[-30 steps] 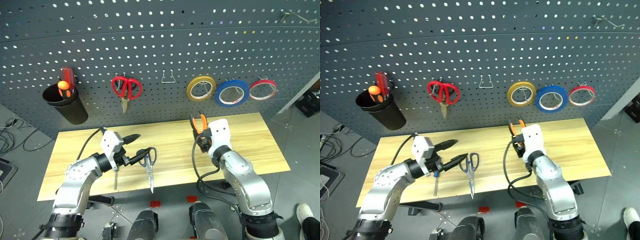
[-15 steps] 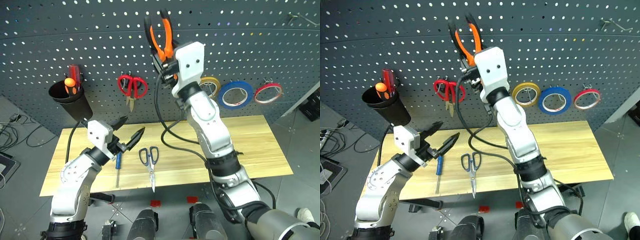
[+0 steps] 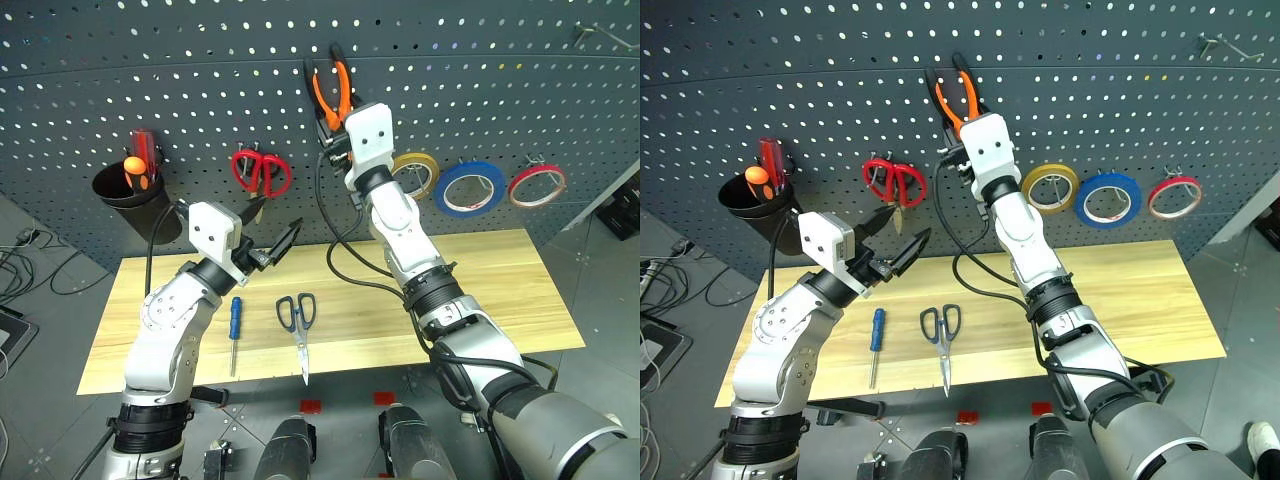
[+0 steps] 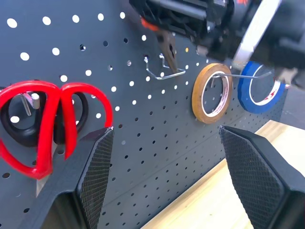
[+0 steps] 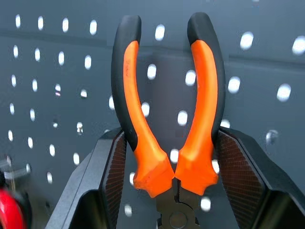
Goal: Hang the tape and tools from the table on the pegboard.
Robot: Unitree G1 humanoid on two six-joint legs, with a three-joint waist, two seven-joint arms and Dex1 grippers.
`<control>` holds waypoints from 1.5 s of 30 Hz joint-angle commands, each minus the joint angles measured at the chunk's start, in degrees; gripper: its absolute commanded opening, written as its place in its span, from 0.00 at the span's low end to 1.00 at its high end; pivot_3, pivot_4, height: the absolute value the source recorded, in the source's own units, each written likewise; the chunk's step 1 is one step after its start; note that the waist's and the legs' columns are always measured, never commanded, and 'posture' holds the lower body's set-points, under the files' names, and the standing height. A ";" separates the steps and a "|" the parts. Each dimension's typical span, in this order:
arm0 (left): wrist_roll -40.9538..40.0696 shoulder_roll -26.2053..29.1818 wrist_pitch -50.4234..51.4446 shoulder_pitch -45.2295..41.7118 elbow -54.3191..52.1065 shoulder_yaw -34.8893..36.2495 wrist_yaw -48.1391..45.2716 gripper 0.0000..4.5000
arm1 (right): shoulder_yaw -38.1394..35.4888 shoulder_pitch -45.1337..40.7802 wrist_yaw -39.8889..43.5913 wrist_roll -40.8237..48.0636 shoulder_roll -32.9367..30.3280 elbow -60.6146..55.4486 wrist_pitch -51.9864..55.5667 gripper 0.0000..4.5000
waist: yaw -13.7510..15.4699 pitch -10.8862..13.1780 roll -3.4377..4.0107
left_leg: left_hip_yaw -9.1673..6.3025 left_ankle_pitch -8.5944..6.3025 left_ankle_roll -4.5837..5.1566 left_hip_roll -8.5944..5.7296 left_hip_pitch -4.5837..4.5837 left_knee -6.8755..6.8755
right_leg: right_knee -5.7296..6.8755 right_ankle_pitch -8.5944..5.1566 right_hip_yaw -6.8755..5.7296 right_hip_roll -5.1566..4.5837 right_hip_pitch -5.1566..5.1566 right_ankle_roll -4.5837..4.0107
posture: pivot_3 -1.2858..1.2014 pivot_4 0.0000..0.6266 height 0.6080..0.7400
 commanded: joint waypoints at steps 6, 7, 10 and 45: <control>1.35 -0.71 -0.57 0.63 -0.12 -0.21 1.79 0.83 | -2.79 4.28 2.74 5.42 2.48 -4.97 7.25 0.56 | 0.08 0.01 0.02 | -0.02 0.00 0.00 0.05 0.00 0.02 | 0.02 0.00 0.01 -0.01 0.01 0.00 | 0.54 0.33 1.00; 1.11 -1.00 -0.37 0.84 0.03 0.16 2.14 0.83 | -3.18 5.19 3.21 6.23 2.53 -6.50 9.90 0.56 | 0.07 0.01 0.02 | -0.02 0.00 0.00 0.05 0.00 0.02 | 0.03 0.00 0.02 -0.02 0.01 0.00 | 0.54 0.33 1.00; 0.25 -1.19 0.26 1.40 0.55 0.50 2.04 0.83 | -3.82 8.12 5.05 8.35 1.75 -12.60 18.06 0.78 | 0.17 0.01 0.02 | -0.06 0.00 0.00 0.07 0.02 0.02 | 0.03 0.00 0.00 -0.02 0.04 0.00 | 0.54 0.33 1.00; 7.66 -21.42 51.83 6.69 0.73 -3.63 31.74 0.99 | 0.40 39.97 35.56 43.25 -32.26 -77.11 84.63 1.00 | 0.86 0.22 -0.27 | -0.24 -0.16 0.30 -0.06 -0.07 0.10 | -0.07 0.00 -0.14 -0.14 0.24 0.00 | 0.50 0.39 1.00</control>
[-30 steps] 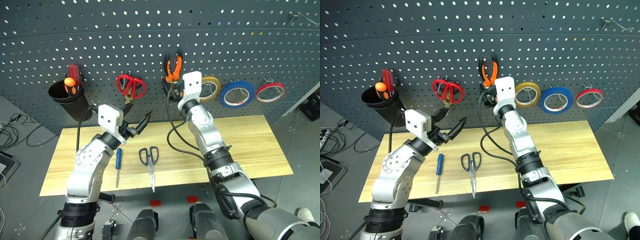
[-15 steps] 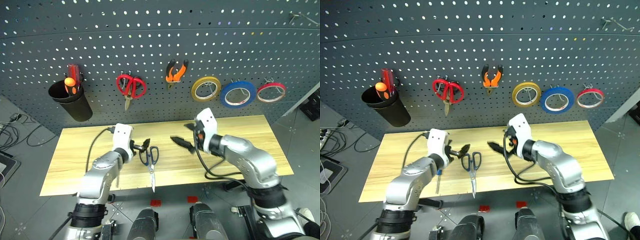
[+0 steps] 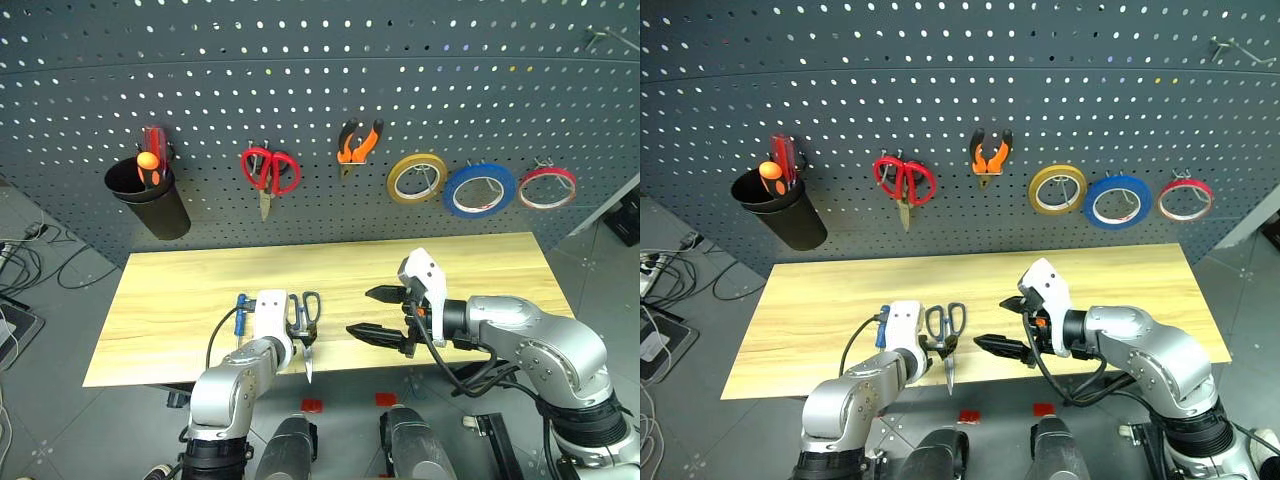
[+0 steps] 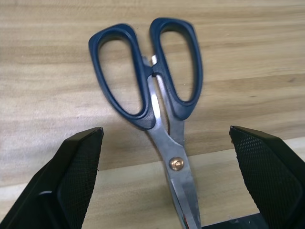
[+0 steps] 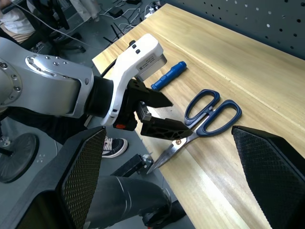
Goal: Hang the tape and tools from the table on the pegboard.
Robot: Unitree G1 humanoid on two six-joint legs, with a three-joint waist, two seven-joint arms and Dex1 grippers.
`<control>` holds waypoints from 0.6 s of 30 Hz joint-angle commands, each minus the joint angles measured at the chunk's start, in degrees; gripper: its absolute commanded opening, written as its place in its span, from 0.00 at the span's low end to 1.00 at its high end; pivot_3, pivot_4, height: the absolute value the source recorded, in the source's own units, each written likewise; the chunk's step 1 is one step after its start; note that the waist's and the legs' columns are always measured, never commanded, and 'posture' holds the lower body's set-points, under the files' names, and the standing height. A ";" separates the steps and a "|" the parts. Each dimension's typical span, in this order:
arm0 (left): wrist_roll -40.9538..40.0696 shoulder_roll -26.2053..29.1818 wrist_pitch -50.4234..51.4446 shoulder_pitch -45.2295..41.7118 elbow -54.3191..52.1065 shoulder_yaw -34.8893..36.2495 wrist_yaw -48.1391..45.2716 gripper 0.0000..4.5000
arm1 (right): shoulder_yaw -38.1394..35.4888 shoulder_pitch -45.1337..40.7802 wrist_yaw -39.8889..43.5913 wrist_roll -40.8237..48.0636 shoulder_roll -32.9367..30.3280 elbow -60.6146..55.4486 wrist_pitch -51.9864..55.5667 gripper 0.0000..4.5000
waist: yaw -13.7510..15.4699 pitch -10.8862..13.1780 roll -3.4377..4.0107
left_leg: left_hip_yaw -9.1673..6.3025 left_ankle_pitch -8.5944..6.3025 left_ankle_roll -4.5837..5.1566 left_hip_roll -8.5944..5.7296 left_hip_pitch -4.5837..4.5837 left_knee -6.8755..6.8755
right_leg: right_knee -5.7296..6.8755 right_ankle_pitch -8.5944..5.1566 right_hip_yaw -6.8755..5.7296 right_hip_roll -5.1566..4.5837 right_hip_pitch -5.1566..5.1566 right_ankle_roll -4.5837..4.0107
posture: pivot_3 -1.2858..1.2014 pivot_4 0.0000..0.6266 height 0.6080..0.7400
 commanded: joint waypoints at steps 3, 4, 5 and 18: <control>0.79 -1.78 -0.01 -2.99 4.76 0.65 1.09 0.99 | -1.72 -0.04 -0.58 2.72 -0.40 -2.13 0.36 1.00 | 0.03 0.02 -0.04 | 0.00 0.00 0.00 -0.01 0.03 0.00 | -0.02 0.00 0.00 0.00 0.05 0.00 | 0.50 0.39 1.00; 0.78 -2.06 -0.13 -3.46 5.68 0.61 1.10 0.99 | -1.78 -0.01 -0.61 2.95 -0.49 -2.18 0.45 1.00 | 0.03 0.03 -0.05 | 0.00 0.00 0.00 -0.01 0.03 0.00 | -0.02 0.00 -0.01 0.00 0.05 0.00 | 0.50 0.39 1.00; 0.86 -2.42 -0.19 -3.91 6.76 0.64 1.31 0.99 | -1.97 0.06 -0.68 3.34 -0.53 -2.22 0.69 1.00 | 0.02 0.03 -0.05 | 0.00 0.00 0.00 -0.01 0.03 0.00 | -0.03 0.00 -0.01 0.00 0.05 0.00 | 0.50 0.39 1.00; 1.76 -6.51 0.45 -7.31 15.23 2.84 4.01 0.88 | -5.90 0.61 -2.80 9.41 0.01 -1.88 5.04 1.00 | 0.03 0.09 -0.09 | -0.08 -0.01 0.01 -0.01 0.18 -0.01 | -0.11 0.00 -0.08 -0.01 0.28 0.00 | 0.49 0.42 1.00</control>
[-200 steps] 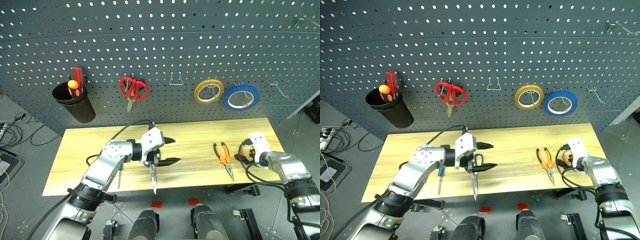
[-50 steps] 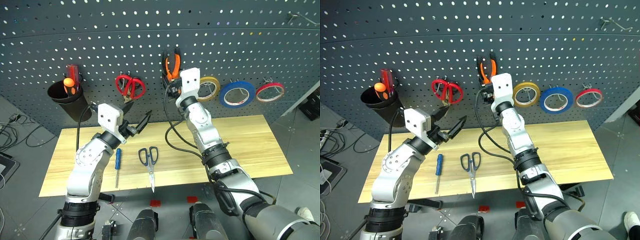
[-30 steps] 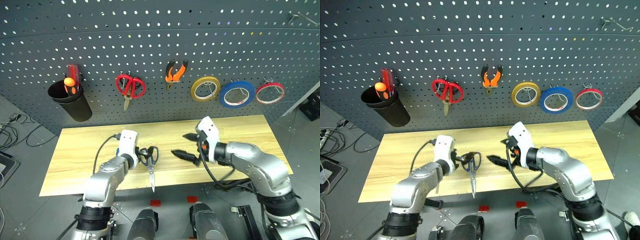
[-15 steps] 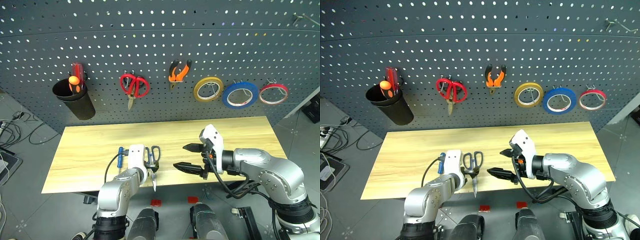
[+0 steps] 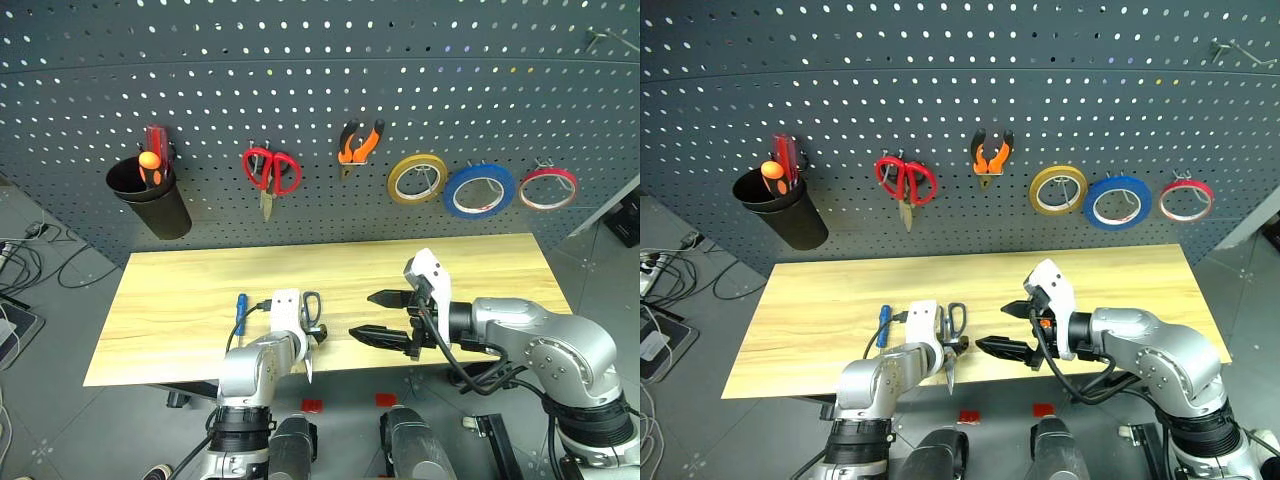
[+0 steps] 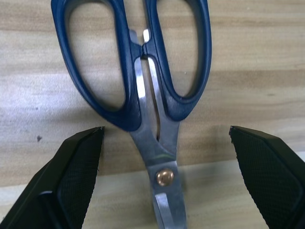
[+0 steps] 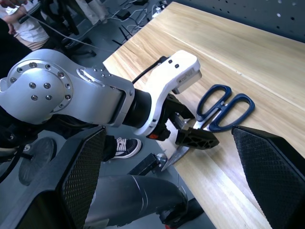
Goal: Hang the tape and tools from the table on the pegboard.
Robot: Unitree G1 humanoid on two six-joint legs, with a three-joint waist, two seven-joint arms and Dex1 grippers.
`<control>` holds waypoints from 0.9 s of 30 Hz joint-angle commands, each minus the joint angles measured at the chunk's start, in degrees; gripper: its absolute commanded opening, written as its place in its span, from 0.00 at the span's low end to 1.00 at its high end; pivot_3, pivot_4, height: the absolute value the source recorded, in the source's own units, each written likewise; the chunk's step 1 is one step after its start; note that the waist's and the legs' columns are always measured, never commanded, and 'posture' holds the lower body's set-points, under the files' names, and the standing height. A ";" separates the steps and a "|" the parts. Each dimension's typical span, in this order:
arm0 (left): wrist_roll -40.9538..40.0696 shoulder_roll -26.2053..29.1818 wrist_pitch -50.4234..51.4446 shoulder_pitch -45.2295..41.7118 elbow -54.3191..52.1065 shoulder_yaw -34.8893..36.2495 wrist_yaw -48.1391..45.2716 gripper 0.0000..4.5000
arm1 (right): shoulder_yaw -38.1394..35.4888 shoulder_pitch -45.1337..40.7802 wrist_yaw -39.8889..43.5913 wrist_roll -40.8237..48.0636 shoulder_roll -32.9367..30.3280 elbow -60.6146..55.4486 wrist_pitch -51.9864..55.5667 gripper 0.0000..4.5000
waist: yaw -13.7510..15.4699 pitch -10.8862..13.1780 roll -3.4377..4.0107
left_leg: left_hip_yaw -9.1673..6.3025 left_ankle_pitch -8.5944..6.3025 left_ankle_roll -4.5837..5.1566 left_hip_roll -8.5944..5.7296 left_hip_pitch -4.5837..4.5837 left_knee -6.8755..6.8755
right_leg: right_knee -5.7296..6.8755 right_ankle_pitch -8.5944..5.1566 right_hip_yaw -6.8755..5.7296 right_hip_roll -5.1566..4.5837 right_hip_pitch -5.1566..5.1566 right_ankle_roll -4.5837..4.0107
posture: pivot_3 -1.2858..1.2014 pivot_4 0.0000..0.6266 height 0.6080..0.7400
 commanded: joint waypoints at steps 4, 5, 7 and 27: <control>0.18 -1.84 0.61 -0.43 3.46 1.48 1.18 0.61 | -5.18 -0.36 -2.32 6.53 1.70 -0.75 3.53 1.00 | -0.02 0.02 0.01 | -0.03 -0.01 0.01 0.00 0.10 -0.03 | -0.05 0.00 -0.03 0.00 0.12 0.00 | 0.49 0.42 1.00; 0.31 -1.65 0.75 -0.50 3.72 1.38 1.21 0.53 | -5.76 -0.60 -2.81 7.23 2.02 -0.51 4.09 1.00 | -0.02 0.02 0.01 | -0.04 -0.01 0.01 0.00 0.10 -0.03 | -0.06 0.00 -0.04 0.00 0.14 0.00 | 0.49 0.42 1.00; 0.62 -0.69 0.80 -0.70 4.37 0.72 0.75 0.41 | -6.89 -1.07 -3.75 8.61 2.58 -0.06 5.05 1.00 | -0.05 0.03 0.02 | -0.05 -0.01 0.02 0.00 0.12 -0.03 | -0.09 0.00 -0.04 -0.01 0.18 0.00 | 0.49 0.42 1.00; 3.83 12.10 -10.69 4.33 -5.76 1.09 -3.88 0.03 | -6.88 -1.45 -6.71 9.93 2.13 0.22 3.21 1.00 | -0.35 0.62 -0.05 | -0.12 -0.02 0.03 0.01 0.17 -0.14 | -0.23 -0.01 -0.10 -0.03 0.24 0.00 | 0.50 0.40 1.00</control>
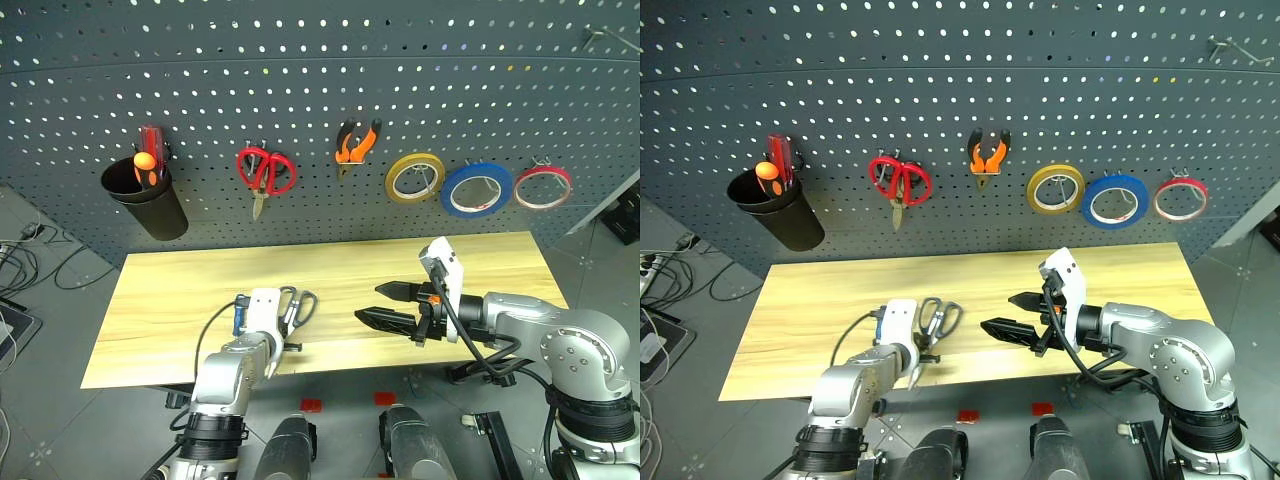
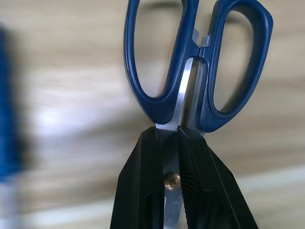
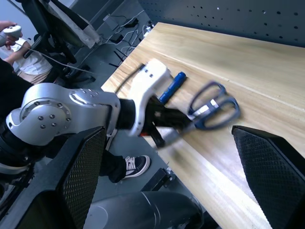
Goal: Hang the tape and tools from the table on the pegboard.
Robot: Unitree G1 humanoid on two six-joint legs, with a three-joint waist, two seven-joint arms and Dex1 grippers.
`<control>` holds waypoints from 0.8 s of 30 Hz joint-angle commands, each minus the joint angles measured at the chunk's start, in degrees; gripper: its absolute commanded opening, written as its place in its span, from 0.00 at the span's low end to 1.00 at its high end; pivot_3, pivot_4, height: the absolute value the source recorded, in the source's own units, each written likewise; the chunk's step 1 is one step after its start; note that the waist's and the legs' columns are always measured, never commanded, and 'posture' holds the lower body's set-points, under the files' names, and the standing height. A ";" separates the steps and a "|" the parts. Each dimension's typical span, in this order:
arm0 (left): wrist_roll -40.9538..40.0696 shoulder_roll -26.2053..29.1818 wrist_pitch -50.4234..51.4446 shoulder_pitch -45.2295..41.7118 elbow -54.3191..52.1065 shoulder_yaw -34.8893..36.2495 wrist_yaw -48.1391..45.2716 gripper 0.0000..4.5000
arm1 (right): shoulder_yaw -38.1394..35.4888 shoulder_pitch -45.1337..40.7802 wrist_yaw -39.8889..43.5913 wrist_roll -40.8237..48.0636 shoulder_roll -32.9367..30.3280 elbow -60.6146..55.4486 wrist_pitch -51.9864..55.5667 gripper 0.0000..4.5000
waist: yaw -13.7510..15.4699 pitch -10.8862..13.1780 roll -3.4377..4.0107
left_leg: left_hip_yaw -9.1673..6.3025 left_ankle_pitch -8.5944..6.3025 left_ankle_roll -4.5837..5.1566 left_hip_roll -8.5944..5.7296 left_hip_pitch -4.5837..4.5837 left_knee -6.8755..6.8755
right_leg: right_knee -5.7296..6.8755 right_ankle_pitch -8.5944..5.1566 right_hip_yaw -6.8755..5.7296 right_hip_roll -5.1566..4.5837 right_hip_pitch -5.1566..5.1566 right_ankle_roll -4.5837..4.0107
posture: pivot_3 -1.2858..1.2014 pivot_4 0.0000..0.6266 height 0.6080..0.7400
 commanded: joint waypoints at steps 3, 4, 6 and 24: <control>0.33 -0.36 -1.97 0.78 -2.81 3.85 1.66 0.03 | 0.71 -1.10 0.55 0.23 -0.67 -0.48 -2.12 1.00 | 0.15 0.09 -0.04 | -0.03 0.00 0.00 0.00 -0.04 0.00 | -0.03 0.00 -0.04 0.00 -0.02 0.00 | 0.50 0.40 1.00; 0.09 -0.71 -1.92 0.76 -2.74 4.05 1.55 0.03 | 0.90 -1.24 0.52 0.19 -0.65 -0.32 -2.29 1.00 | 0.16 0.12 -0.04 | -0.03 0.00 0.00 0.01 -0.06 0.00 | -0.03 0.00 -0.05 0.00 -0.04 0.00 | 0.50 0.40 1.00; -0.35 -1.41 -1.79 0.69 -2.62 4.50 1.45 0.03 | 1.29 -1.54 0.56 0.10 -0.67 -0.04 -2.59 1.00 | 0.26 0.15 -0.06 | -0.04 0.00 0.00 0.00 -0.07 0.00 | -0.03 0.00 -0.05 0.00 -0.05 0.00 | 0.50 0.40 1.00; -0.04 6.18 8.07 -0.28 -3.67 -3.15 -5.38 0.60 | 1.46 -1.42 -0.67 0.41 -1.08 -0.14 -3.45 1.00 | 0.21 0.58 -0.08 | -0.06 0.00 0.00 0.00 -0.09 -0.01 | -0.02 0.00 -0.08 0.01 -0.07 0.00 | 0.50 0.40 1.00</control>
